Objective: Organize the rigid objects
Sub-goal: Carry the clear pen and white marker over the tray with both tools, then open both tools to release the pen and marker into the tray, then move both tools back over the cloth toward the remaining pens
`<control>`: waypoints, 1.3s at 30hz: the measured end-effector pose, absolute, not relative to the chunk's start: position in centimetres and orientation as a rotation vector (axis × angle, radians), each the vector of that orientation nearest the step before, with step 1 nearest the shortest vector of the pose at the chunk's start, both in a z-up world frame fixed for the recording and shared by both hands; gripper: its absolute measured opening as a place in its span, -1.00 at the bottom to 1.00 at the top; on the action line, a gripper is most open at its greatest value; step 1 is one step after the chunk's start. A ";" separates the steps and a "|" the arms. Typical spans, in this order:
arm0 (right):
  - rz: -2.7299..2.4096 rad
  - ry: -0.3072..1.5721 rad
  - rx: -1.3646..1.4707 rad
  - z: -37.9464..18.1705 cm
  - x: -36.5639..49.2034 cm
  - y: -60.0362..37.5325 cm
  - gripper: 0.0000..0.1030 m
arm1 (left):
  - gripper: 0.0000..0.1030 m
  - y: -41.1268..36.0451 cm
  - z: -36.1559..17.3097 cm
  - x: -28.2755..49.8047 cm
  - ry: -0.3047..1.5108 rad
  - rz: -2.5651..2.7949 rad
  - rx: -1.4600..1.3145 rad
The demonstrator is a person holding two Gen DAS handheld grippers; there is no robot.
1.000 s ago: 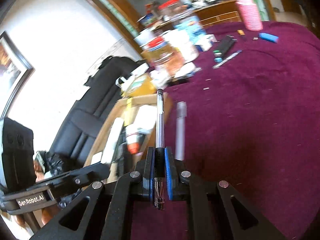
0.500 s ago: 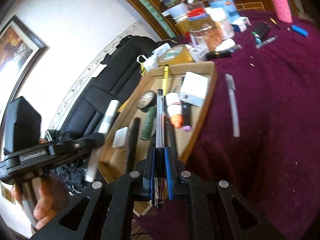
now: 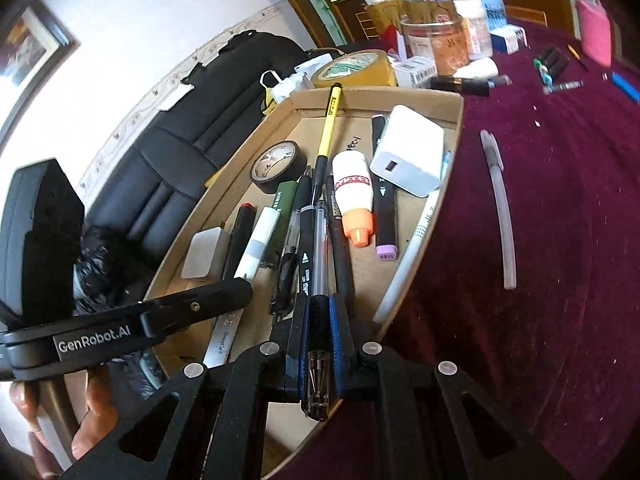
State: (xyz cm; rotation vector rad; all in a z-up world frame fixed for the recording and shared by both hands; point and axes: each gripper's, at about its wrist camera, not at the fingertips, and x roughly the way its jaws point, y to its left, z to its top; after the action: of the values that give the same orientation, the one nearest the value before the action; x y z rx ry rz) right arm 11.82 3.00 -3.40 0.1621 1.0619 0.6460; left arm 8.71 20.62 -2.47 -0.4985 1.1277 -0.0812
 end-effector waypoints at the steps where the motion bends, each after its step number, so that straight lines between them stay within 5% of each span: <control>1: 0.643 1.061 0.145 -3.4 11.9 3.2 -0.80 | -0.77 20.5 -2.5 8.7 1.127 -0.083 -0.497; 17: 0.649 1.070 0.157 -4.1 12.3 3.7 -0.76 | -0.76 20.2 -3.7 8.3 1.155 -0.023 -0.475; 21: 0.670 1.075 0.171 -3.8 11.7 3.1 -0.63 | -0.75 20.2 -3.3 7.8 1.144 -0.025 -0.472; 25: 0.696 1.058 0.201 -2.5 11.1 2.0 -0.15 | -0.17 20.1 -2.4 7.4 1.118 -0.027 -0.475; 32: 0.759 0.946 0.221 1.3 9.7 -1.2 0.16 | 0.21 17.6 1.6 6.7 1.005 -0.082 -0.401; 39: 0.675 0.904 0.242 2.0 11.9 -7.6 0.17 | 0.37 12.4 3.9 6.6 0.960 -0.191 -0.349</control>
State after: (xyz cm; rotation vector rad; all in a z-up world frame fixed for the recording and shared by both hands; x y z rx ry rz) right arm 11.87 -7.57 2.03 0.2416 0.9040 0.6746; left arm 6.59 12.40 3.94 -0.3490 0.9601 -0.1906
